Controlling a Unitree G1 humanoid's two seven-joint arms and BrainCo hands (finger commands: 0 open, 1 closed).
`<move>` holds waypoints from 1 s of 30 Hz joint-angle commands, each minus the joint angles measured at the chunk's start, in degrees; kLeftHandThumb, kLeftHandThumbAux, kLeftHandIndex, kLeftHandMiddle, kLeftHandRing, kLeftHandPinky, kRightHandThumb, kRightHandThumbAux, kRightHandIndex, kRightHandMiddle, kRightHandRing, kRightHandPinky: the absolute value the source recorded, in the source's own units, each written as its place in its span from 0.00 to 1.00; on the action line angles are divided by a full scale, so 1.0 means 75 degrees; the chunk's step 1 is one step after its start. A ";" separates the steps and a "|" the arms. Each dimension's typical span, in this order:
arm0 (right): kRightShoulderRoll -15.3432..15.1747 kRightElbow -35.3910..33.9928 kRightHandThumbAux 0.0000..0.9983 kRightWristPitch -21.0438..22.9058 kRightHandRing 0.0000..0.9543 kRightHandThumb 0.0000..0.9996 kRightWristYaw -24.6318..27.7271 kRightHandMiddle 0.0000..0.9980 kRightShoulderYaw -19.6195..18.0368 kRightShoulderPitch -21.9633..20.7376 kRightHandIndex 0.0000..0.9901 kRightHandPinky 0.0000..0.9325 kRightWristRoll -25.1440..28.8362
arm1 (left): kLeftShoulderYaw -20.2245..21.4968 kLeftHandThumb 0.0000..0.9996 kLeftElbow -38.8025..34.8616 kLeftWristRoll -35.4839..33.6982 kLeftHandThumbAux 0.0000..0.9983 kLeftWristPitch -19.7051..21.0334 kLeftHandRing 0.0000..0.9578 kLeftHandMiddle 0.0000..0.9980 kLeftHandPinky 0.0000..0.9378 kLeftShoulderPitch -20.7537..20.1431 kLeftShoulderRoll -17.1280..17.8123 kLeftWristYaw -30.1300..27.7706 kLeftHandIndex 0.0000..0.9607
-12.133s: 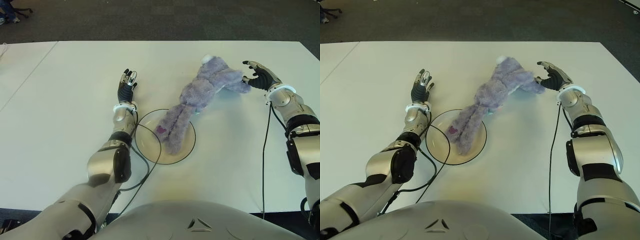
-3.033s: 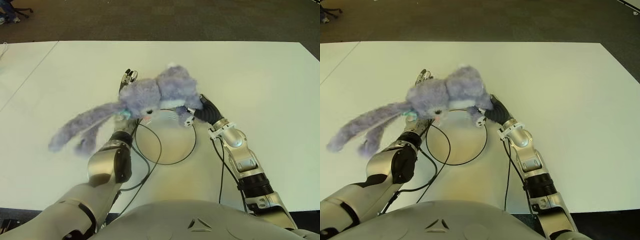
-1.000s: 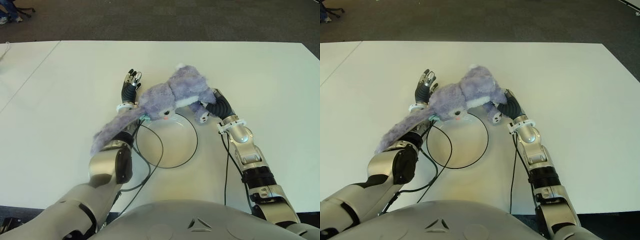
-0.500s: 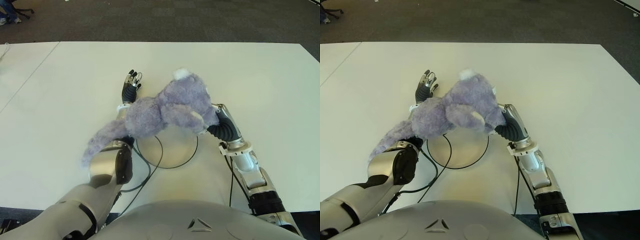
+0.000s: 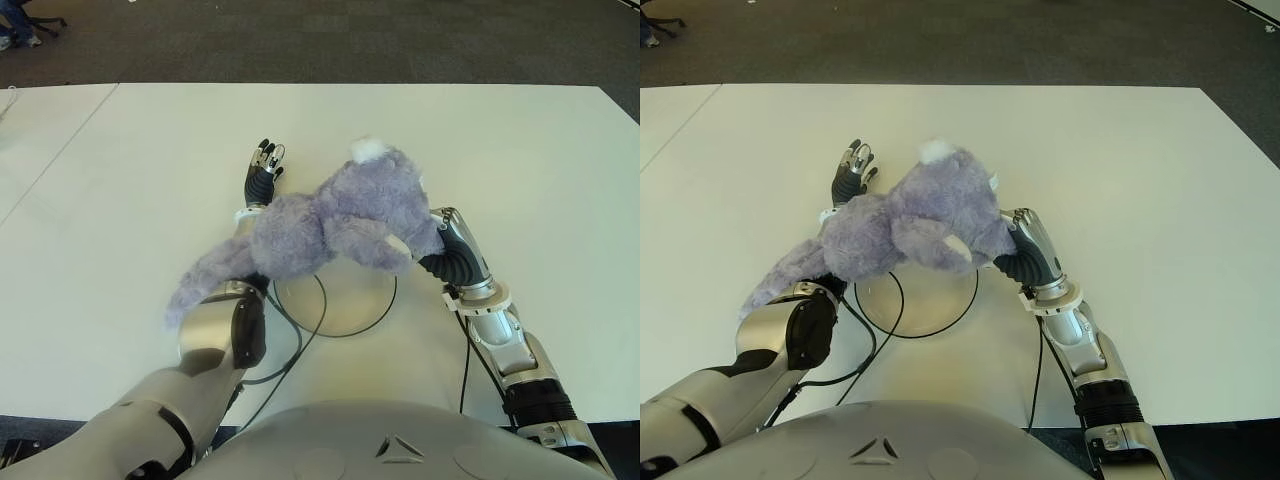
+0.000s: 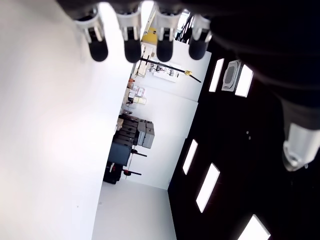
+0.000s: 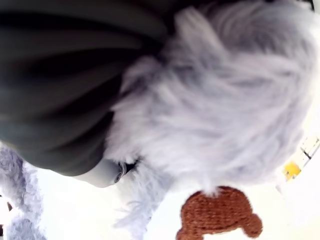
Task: Put the doll into the plate.
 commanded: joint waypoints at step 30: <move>-0.0851 0.0161 0.71 0.2451 0.90 0.70 0.3159 0.85 0.0499 -0.0279 0.44 0.91 0.1363 | -0.0054 0.00 0.1021 0.0119 0.54 0.0855 0.09 0.09 0.09 0.1559 -0.0384 0.0266 0.00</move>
